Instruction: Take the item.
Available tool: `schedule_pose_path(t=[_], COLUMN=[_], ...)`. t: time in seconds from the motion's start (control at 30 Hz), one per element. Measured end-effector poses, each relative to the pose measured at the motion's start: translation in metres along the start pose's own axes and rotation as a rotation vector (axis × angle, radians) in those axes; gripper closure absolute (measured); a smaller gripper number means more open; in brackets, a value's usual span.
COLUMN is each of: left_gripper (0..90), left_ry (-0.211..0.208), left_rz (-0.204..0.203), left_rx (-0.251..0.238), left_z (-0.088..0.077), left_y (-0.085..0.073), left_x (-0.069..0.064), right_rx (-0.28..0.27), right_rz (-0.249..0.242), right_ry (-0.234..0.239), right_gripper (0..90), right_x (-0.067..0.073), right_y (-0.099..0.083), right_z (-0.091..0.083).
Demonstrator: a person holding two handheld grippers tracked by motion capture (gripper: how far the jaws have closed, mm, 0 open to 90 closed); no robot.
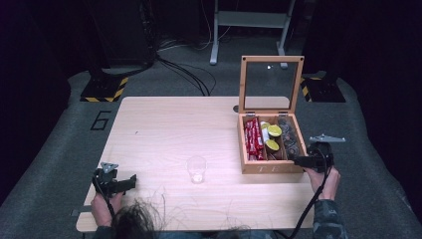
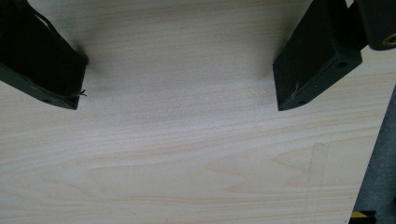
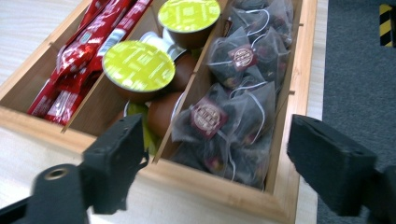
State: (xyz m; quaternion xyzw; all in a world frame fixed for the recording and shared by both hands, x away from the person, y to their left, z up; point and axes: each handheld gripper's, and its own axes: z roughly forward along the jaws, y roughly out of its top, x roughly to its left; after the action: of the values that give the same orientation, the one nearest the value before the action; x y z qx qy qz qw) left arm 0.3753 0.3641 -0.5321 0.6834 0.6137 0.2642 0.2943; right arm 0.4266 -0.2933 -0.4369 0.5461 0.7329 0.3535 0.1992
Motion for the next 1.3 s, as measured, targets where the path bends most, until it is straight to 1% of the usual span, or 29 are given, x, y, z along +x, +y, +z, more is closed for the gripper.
schedule_pose_path(t=[0.03, 0.07, 0.1, 0.13, 0.17, 0.2, 0.23, 0.37, 0.4, 0.43, 0.47, 0.5, 0.57, 0.63, 0.67, 0.7, 0.73, 0.77, 0.8, 0.83, 0.9, 1.0, 1.1, 1.13, 1.2, 1.23, 1.27, 1.3], left_gripper=[2.2, 2.2, 2.2, 2.2, 2.2, 2.2, 2.2, 2.2, 2.2, 2.2, 2.2, 2.2, 2.2, 2.2, 2.2, 2.2, 2.2, 2.2, 2.2, 2.2, 2.2, 2.2, 2.2, 2.2, 2.2, 2.2, 2.2, 2.2], left_ry=[0.0, 0.0, 0.0, 0.0, 0.0, 0.0, 0.0, 0.0, 0.0, 0.0, -0.001, 0.0, 0.0, 0.0, 0.0, 0.0, 0.0, 0.0, 0.0, -0.001, 0.0, 0.0, 0.0, 0.0, 0.0, 0.0, 0.0, 0.0], left_rz=[0.0, 0.0, 0.0, 0.0, 0.0, 0.001, 0.001, 0.001, 0.0, 0.0, 0.001, 0.0, 0.0, 0.0, 0.0, 0.0, 0.0, 0.0, 0.001, 0.001, 0.0, 0.0, 0.0, 0.0, 0.0, 0.0, 0.0, 0.0], left_rx=[0.001, 0.0, 0.0, 0.0, 0.001, 0.001, 0.001, 0.001, 0.0, 0.0, 0.001, 0.0, 0.0, 0.0, 0.0, 0.0, 0.0, 0.0, 0.001, 0.001, 0.001, 0.0, 0.0, 0.0, 0.0, 0.0, 0.0, 0.0], left_z=[0.0, 0.0, 0.0, 0.0, 0.0, 0.0, 0.0, 0.0, 0.0, 0.0, 0.0, 0.0, 0.0, 0.0, 0.0, 0.0, 0.0, 0.0, 0.0, 0.0, 0.0, 0.0, 0.0, 0.0, 0.0, 0.0, 0.0, 0.0], left_y=[0.0, 0.0, 0.0, 0.0, 0.0, 0.0, 0.0, 0.0, 0.0, 0.0, 0.0, 0.0, 0.0, 0.0, 0.0, 0.0, 0.0, 0.0, 0.0, 0.0, 0.0, 0.0, 0.0, 0.0, 0.0, 0.0, 0.0, 0.0], left_x=[0.0, 0.0, 0.0, 0.0, 0.0, 0.0, 0.0, 0.0, 0.0, 0.0, 0.0, 0.0, 0.0, 0.0, 0.0, 0.0, 0.0, 0.0, 0.0, 0.0, 0.0, 0.0, 0.0, 0.0, 0.0, 0.0, 0.0, 0.0], right_rx=[0.006, 0.011, 0.016, 0.026, 0.032, 0.04, 0.052, 0.095, 0.108, 0.123, 0.146, 0.157, 0.16, 0.155, 0.165, 0.16, 0.16, 0.137, 0.117, 0.104, 0.09, 0.057, 0.034, 0.028, 0.013, 0.001, 0.006, 0.01], right_rz=[0.008, 0.005, 0.004, 0.014, 0.013, 0.019, 0.028, 0.037, 0.043, 0.069, 0.077, 0.088, 0.097, 0.088, 0.101, 0.094, 0.1, 0.09, 0.065, 0.064, 0.07, 0.061, 0.049, 0.053, 0.047, 0.039, 0.049, 0.048], right_ry=[0.006, 0.002, -0.002, 0.003, 0.003, -0.001, -0.002, -0.004, 0.004, 0.006, -0.001, -0.002, -0.002, -0.002, -0.003, -0.001, -0.004, -0.006, -0.001, 0.001, -0.001, -0.006, -0.009, -0.011, -0.01, -0.008, -0.002, 0.002], right_gripper=[24.1, 25.7, 30.3, 33.7, 37.0, 39.1, 43.1, 51.2, 53.0, 55.7, 58.1, 61.9, 69.7, 72.6, 73.5, 74.6, 75.8, 79.8, 81.3, 81.8, 82.0, 82.2, 82.3, 82.3, 82.4, 82.5, 82.4, 82.4], right_x=[-0.001, -0.002, -0.002, -0.003, -0.004, -0.004, -0.005, -0.008, -0.008, -0.006, -0.005, -0.005, -0.005, -0.006, -0.005, -0.005, -0.005, -0.005, -0.007, -0.007, -0.006, -0.004, -0.002, -0.001, -0.001, -0.001, -0.001, -0.002], right_y=[0.001, 0.002, 0.004, 0.005, 0.006, 0.007, 0.008, 0.01, 0.01, 0.01, 0.01, 0.01, 0.01, 0.01, 0.01, 0.01, 0.01, 0.009, 0.009, 0.008, 0.007, 0.007, 0.009, 0.01, 0.012, 0.013, 0.014, 0.015], right_z=[0.002, 0.003, 0.005, 0.006, 0.009, 0.011, 0.013, 0.023, 0.026, 0.029, 0.03, 0.031, 0.033, 0.035, 0.035, 0.034, 0.034, 0.032, 0.03, 0.028, 0.023, 0.019, 0.012, 0.01, 0.006, 0.004, 0.003, 0.003])
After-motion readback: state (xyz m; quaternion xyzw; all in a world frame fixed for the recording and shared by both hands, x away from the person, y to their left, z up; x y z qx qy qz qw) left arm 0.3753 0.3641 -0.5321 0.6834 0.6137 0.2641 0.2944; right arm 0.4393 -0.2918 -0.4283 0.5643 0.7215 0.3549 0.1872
